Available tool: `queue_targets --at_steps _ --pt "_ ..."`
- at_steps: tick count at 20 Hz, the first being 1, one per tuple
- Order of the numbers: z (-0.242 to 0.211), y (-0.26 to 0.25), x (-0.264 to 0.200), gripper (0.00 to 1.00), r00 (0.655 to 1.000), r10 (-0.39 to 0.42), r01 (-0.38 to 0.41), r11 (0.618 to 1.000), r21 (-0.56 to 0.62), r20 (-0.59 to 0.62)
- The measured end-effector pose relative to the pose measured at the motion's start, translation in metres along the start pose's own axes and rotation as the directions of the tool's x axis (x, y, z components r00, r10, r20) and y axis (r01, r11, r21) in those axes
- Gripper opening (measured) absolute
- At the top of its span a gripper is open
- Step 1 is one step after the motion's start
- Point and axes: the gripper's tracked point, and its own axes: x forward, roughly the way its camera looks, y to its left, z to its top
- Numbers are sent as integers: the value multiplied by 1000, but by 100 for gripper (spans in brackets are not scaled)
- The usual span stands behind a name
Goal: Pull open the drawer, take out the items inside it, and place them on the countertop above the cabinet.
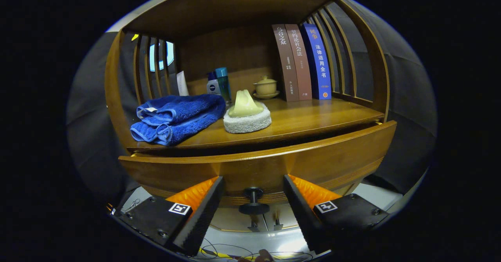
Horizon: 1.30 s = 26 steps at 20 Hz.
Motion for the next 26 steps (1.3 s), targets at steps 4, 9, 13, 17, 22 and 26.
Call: queue_targets --at_steps 4,9,13,17,22,26 --pt "4 1 12 99 1000 1 -1 1000 7 -1" --pt "3 1 15 99 1000 -6 6 1000 6 1" --pt "1 0 15 100 1000 -7 7 1000 0 0" --pt "0 0 15 99 1000 -9 9 1000 -17 -11" --pt "5 -2 5 99 1000 -13 13 1000 -6 -2" --pt "19 -2 -17 99 1000 -9 9 1000 -8 16"
